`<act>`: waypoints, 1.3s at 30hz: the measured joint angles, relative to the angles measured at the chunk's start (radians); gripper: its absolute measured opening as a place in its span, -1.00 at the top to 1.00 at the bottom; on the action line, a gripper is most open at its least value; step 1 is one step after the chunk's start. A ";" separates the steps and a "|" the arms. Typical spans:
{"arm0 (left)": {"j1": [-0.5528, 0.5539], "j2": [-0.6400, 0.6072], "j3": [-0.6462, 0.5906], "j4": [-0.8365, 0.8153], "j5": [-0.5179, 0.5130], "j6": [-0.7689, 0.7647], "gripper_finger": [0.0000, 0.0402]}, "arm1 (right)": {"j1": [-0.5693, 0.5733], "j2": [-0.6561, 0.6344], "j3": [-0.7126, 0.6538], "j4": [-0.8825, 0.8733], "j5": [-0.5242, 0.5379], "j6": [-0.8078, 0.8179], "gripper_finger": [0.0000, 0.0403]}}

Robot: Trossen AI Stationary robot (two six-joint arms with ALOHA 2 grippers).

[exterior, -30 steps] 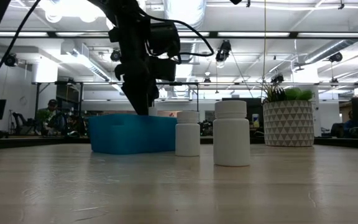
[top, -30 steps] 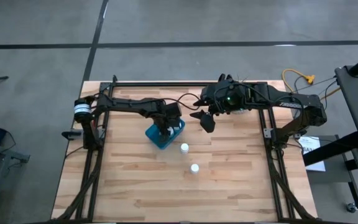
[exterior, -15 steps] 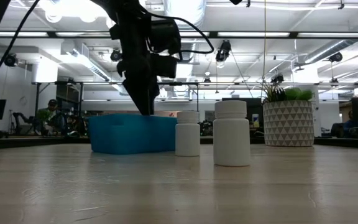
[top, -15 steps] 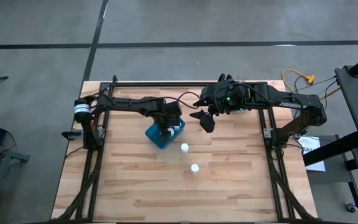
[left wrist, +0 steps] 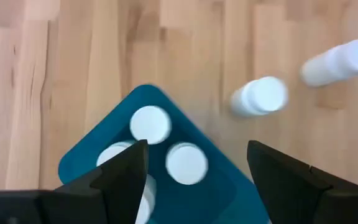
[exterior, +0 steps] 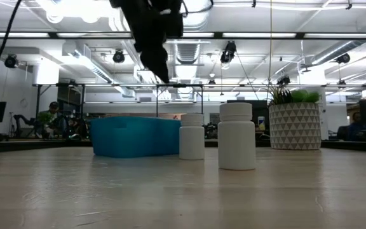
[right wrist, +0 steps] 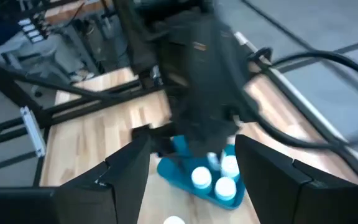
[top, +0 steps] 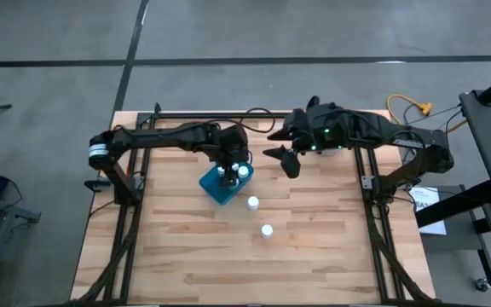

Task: Pick and place pill bottles into a basket
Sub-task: Put the top white pill bottle into the blue container

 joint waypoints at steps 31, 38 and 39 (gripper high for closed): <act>-0.208 0.029 0.049 0.123 0.003 -0.043 -0.28 | 0.010 -0.135 -0.036 -0.004 0.137 -0.080 -0.12; -0.213 0.080 0.086 0.123 -0.006 -0.037 -0.28 | 0.010 -0.181 -0.043 -0.015 0.230 -0.043 -0.12; -0.213 0.081 0.082 0.125 -0.009 -0.035 -0.28 | 0.010 -0.188 -0.044 -0.014 0.246 -0.039 -0.12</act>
